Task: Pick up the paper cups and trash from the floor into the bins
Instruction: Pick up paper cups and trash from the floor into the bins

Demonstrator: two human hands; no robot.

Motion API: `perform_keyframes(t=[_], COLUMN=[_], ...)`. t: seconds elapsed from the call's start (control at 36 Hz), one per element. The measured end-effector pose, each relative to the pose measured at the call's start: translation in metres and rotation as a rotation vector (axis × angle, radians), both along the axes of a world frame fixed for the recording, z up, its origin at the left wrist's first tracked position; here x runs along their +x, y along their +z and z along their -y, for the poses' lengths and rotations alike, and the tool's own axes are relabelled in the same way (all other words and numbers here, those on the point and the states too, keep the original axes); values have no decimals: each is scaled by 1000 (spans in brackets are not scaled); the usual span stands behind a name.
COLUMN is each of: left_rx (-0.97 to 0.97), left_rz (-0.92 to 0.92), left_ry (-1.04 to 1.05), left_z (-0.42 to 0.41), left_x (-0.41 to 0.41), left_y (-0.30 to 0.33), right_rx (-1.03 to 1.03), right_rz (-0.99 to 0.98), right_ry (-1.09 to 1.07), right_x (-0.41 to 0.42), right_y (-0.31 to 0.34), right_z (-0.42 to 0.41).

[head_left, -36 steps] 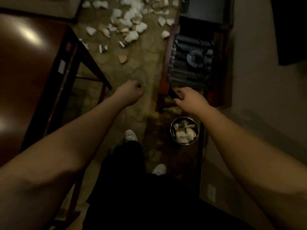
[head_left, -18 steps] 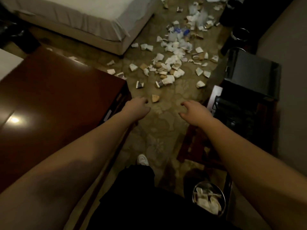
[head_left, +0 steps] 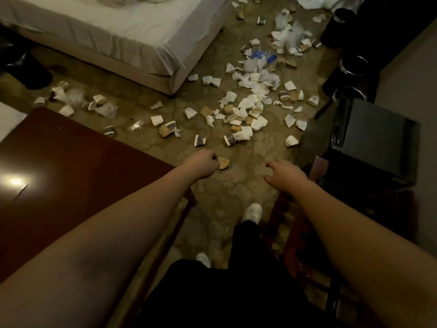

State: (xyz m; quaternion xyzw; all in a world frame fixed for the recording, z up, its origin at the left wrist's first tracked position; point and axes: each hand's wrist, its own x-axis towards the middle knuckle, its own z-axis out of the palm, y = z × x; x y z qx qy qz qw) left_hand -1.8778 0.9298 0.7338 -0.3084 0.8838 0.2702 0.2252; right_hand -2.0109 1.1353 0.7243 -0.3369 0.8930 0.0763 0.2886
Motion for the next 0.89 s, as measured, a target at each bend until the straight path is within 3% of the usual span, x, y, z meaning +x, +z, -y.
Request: perform_keyframes(t=[0.19,0.5,0.67,0.89], left_rx=[50,169,291,414], left_rz=[34,143,149,201], left_ry=[99,437,640,721], left_z=[52,130,170,221], left_x=[-87,-184,-202,-217], left_y=[-35,-96,-132,-206], right_rx=[72,76,171,279], right_rz=[75,171,203,248], right_ry=[65,312,348,342], right_x=[-99,-248,-288,-301], right_y=[-35,-76,-117,-179], right_z=[65,202,251,305])
